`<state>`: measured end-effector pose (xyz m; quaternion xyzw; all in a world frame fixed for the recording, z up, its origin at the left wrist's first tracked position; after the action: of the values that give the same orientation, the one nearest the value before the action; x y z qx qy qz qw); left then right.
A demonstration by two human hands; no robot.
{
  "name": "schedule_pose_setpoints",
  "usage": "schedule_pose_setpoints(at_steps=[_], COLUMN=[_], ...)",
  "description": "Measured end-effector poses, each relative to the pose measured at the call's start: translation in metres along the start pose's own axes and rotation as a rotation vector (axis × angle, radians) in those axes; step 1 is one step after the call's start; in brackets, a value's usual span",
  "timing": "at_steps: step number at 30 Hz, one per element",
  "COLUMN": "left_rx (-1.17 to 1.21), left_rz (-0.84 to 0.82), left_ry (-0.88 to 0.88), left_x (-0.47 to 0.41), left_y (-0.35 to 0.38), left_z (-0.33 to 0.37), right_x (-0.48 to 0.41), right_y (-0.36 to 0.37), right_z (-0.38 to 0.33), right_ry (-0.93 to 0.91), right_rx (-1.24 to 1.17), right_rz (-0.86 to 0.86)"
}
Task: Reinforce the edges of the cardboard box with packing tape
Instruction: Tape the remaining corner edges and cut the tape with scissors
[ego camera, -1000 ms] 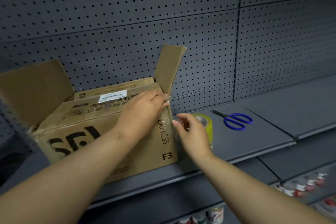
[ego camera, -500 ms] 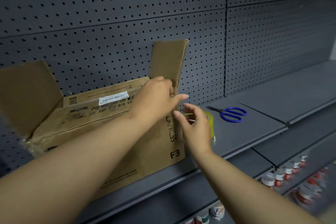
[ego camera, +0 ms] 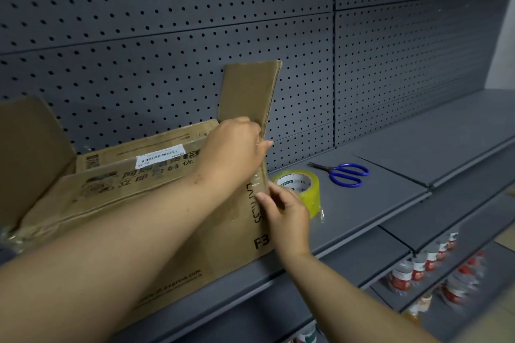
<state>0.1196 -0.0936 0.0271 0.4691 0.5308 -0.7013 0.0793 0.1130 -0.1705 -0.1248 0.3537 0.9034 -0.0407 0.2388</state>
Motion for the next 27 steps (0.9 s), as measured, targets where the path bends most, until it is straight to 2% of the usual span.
schedule_pose_setpoints(at_steps=[5,10,17,19,23,27], left_rx=[0.005,0.004,-0.020,-0.033,-0.032,-0.047], left_rz=[0.022,0.017,0.016,0.011,-0.007,-0.037], left_ry=[0.003,0.003,-0.014,-0.017,-0.041,-0.059], left_x=[0.001,0.002,0.002,0.003,0.002,0.002], left_y=[0.000,0.002,0.004,0.004,0.004,0.003], left_z=[-0.002,-0.002,-0.005,-0.004,-0.005,-0.007], right_x=[-0.006,0.001,-0.002,0.000,-0.004,-0.014], right_y=[0.001,-0.002,-0.001,0.000,0.003,0.017], right_z=[0.006,0.011,0.013,0.012,0.020,0.011], right_ry=[0.089,-0.104,-0.206,-0.258,-0.235,-0.388], right_rx=[-0.100,0.045,0.135,0.154,0.196,0.304], right_rz=[-0.029,-0.103,-0.154,-0.214,-0.305,-0.506])
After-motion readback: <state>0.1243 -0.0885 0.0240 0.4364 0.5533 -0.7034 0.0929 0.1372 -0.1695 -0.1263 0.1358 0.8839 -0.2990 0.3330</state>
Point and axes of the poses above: each hand's wrist, its own x-axis away from the middle knuckle, its own y-axis out of the palm, z = x × y, the point moved 8 cm from there along -x, towards the middle knuckle, and after that the axes turned 10 degrees about z, right-handed, at the moved point
